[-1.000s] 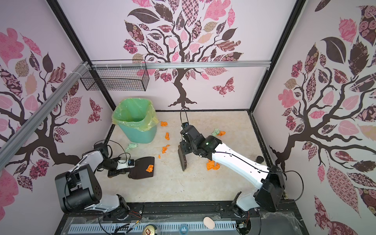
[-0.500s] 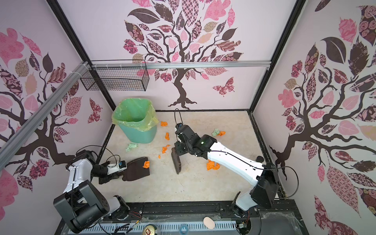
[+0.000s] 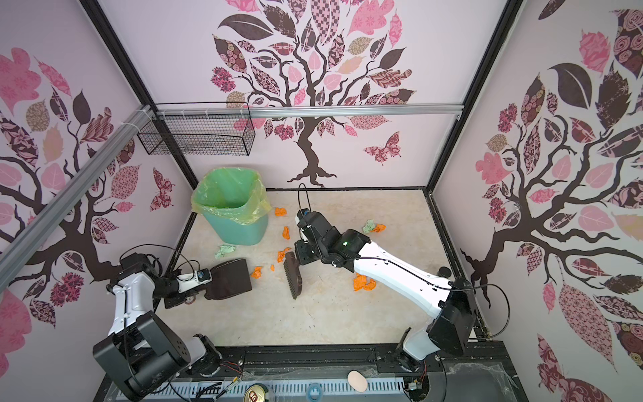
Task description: Sweep away the paper scraps from the table
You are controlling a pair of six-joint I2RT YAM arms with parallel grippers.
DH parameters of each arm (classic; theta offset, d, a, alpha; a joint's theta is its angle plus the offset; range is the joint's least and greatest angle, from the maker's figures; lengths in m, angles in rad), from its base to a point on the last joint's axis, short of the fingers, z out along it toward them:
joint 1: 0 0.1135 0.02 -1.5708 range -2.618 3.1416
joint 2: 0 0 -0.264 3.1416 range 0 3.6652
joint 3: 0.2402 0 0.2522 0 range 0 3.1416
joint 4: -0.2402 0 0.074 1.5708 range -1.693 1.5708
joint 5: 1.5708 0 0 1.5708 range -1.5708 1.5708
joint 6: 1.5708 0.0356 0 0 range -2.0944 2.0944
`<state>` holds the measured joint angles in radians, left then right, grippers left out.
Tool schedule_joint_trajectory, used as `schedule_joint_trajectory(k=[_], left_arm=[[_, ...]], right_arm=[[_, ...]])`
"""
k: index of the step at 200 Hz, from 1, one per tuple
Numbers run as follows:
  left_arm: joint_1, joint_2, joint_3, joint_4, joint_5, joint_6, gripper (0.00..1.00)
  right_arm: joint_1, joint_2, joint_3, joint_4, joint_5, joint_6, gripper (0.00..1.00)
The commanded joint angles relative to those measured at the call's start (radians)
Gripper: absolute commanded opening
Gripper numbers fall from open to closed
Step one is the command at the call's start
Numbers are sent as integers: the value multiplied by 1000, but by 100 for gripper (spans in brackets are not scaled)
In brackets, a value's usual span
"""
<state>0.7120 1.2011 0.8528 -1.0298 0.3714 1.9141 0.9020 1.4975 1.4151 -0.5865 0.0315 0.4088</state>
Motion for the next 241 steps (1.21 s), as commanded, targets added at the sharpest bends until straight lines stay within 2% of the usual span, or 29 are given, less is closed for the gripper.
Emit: schedule_joint_trajectory(k=[1, 45, 77, 97, 105, 131, 153, 177, 188, 205, 222, 241], left_arm=[[38, -22, 52, -58, 64, 34, 13], [68, -49, 119, -124, 98, 42, 13], [139, -33, 246, -199, 164, 48, 13], [179, -12, 314, -230, 201, 49, 13], [225, -6, 325, -234, 208, 50, 12], [234, 0, 309, -257, 203, 76, 13], [234, -12, 229, -176, 201, 92, 22], [233, 21, 129, -79, 189, 215, 47], [226, 64, 100, -22, 166, 259, 53], [207, 174, 118, 23, 118, 283, 56], [196, 305, 223, -12, 100, 262, 56], [195, 405, 301, -14, 78, 239, 52]], right_arm=[[2, 18, 54, 30, -22, 28, 0], [2, 7, 64, 47, -36, 54, 0], [6, 16, 12, 216, -136, 165, 0], [23, 40, 5, 306, -154, 221, 0], [28, 53, 12, 324, -162, 226, 0], [34, 68, 18, 336, -157, 223, 0], [34, 58, 13, 303, -138, 201, 0], [34, 33, -2, 275, -133, 180, 0], [34, 25, -3, 257, -123, 179, 0], [34, 22, 5, 226, -116, 178, 0], [34, 23, 24, 199, -110, 184, 0], [35, 33, 47, 181, -104, 199, 0]])
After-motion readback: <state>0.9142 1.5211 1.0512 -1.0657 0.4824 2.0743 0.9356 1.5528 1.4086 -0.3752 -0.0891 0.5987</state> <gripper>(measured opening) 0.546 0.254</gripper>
